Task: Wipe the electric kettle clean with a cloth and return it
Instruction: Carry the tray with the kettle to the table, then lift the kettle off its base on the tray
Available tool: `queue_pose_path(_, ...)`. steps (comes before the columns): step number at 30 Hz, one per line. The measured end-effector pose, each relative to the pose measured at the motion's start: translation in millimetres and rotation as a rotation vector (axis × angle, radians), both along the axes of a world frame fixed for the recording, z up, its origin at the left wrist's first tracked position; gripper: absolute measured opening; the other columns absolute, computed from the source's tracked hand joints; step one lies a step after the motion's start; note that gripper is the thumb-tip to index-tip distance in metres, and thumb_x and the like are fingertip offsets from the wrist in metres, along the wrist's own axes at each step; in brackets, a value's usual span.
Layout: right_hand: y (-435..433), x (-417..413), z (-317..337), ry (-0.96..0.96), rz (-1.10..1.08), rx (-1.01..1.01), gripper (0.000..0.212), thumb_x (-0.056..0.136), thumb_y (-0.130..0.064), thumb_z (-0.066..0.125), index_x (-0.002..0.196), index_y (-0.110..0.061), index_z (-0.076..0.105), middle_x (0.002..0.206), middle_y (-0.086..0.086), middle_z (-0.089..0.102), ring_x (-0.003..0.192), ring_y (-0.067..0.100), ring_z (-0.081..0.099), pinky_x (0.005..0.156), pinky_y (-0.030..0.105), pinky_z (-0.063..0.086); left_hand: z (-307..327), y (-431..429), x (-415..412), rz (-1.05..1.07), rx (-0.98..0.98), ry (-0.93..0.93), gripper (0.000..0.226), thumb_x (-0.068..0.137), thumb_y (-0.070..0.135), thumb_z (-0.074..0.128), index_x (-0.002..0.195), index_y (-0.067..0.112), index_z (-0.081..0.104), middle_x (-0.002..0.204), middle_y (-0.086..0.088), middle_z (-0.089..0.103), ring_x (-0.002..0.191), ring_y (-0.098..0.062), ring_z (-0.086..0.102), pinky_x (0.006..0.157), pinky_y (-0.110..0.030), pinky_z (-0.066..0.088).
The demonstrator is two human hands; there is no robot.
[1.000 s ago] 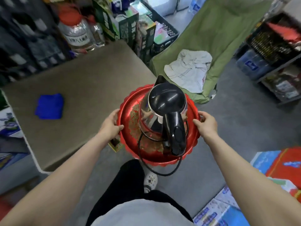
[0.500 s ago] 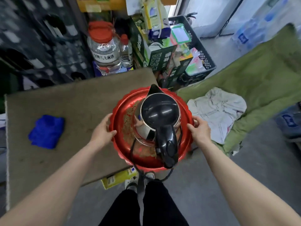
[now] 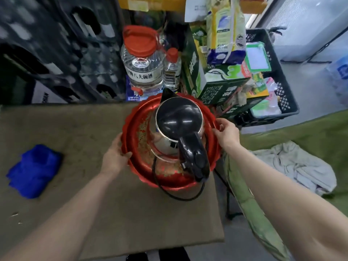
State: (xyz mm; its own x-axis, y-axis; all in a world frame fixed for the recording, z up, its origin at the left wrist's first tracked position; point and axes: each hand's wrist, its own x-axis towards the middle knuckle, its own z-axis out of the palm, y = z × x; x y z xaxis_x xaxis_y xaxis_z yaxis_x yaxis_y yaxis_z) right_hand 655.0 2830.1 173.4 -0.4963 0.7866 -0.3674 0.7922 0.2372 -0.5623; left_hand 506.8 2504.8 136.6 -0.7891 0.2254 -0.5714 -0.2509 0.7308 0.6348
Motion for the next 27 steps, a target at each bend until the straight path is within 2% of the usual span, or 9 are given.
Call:
queue_pose_path(4, 17, -22, -11, -0.008, 0.036, -0.007, 0.041, 0.089, -0.014, 0.070, 0.130, -0.018, 0.064, 0.118, 0.012, 0.070, 0.115, 0.030, 0.063, 0.097, 0.036, 0.049, -12, 11, -1, 0.031, -0.037, 0.007, 0.084, 0.081, 0.006, 0.073, 0.143, 0.044, 0.031, 0.106, -0.009, 0.074, 0.096, -0.034, 0.071, 0.095, -0.052, 0.053)
queue_pose_path(7, 20, -30, -16, -0.021, 0.056, -0.006, 0.040, 0.090, -0.012, 0.068, 0.130, -0.017, 0.064, 0.102, 0.005, 0.066, 0.110, 0.031, 0.064, 0.085, 0.029, 0.044, -27, 10, -5, 0.057, 0.007, -0.015, 0.083, 0.079, 0.003, 0.071, 0.134, 0.054, 0.035, 0.113, -0.007, 0.073, 0.100, -0.034, 0.071, 0.091, -0.056, 0.054)
queue_pose_path(9, 19, -31, -17, -0.025, 0.060, -0.001, 0.040, 0.091, -0.013, 0.067, 0.131, -0.017, 0.063, 0.102, 0.005, 0.065, 0.110, 0.030, 0.063, 0.082, 0.026, 0.040, -50, 2, -9, 0.073, 0.038, -0.041, 0.083, 0.077, 0.006, 0.070, 0.129, 0.060, 0.034, 0.114, -0.004, 0.072, 0.102, -0.034, 0.070, 0.090, -0.060, 0.054)
queue_pose_path(15, 21, -31, -14, -0.054, 0.086, -0.012, 0.043, 0.093, -0.015, 0.065, 0.136, -0.020, 0.059, 0.121, 0.010, 0.069, 0.116, 0.031, 0.062, 0.089, 0.030, 0.045, -43, 5, -7, 0.091, 0.008, -0.052, 0.080, 0.077, 0.006, 0.072, 0.132, 0.053, 0.038, 0.109, -0.001, 0.074, 0.097, -0.026, 0.072, 0.088, -0.053, 0.057)
queue_pose_path(17, 25, -31, -8, -0.122, 0.175, -0.082, 0.052, 0.094, -0.012, 0.063, 0.145, -0.019, 0.050, 0.132, 0.013, 0.064, 0.122, 0.034, 0.059, 0.098, 0.036, 0.048, -30, 8, -8, 0.076, -0.001, -0.077, 0.074, 0.073, 0.016, 0.071, 0.132, 0.050, 0.042, 0.109, -0.001, 0.074, 0.096, -0.024, 0.073, 0.089, -0.052, 0.057)
queue_pose_path(20, 25, -22, 10, -0.193, 0.281, -0.219, 0.067, 0.096, -0.014, 0.062, 0.155, -0.015, 0.031, 0.145, 0.013, 0.054, 0.130, 0.032, 0.054, 0.100, 0.031, 0.044, 2, 18, -5, 0.006, -0.031, -0.078, 0.072, 0.084, 0.013, 0.070, 0.146, 0.029, 0.038, 0.120, -0.002, 0.069, 0.107, -0.023, 0.068, 0.100, -0.045, 0.051)
queue_pose_path(23, 15, -4, 34, -0.186, 0.368, -0.146, 0.060, 0.096, -0.017, 0.062, 0.151, -0.016, 0.039, 0.144, 0.011, 0.056, 0.129, 0.030, 0.055, 0.105, 0.034, 0.044, 27, 21, 0, -0.086, -0.043, -0.106, 0.074, 0.087, 0.010, 0.069, 0.151, 0.018, 0.033, 0.136, -0.007, 0.061, 0.121, -0.027, 0.062, 0.106, -0.045, 0.046)
queue_pose_path(25, 1, 9, 56, -0.054, 0.336, -0.129, 0.049, 0.097, -0.019, 0.061, 0.145, -0.018, 0.050, 0.138, 0.008, 0.060, 0.124, 0.024, 0.058, 0.107, 0.037, 0.045, 44, 22, 1, -0.137, -0.052, -0.071, 0.075, 0.086, 0.011, 0.070, 0.151, 0.016, 0.033, 0.140, -0.010, 0.057, 0.127, -0.029, 0.057, 0.108, -0.043, 0.044)
queue_pose_path(27, -20, 20, 83, 0.139, 0.295, -0.125, 0.034, 0.099, -0.023, 0.060, 0.132, -0.021, 0.060, 0.125, 0.004, 0.064, 0.112, 0.017, 0.061, 0.101, 0.034, 0.049, 68, 29, 0, -0.161, 0.030, -0.012, 0.075, 0.085, 0.004, 0.069, 0.151, 0.018, 0.035, 0.135, -0.006, 0.055, 0.121, -0.025, 0.057, 0.106, -0.039, 0.044)
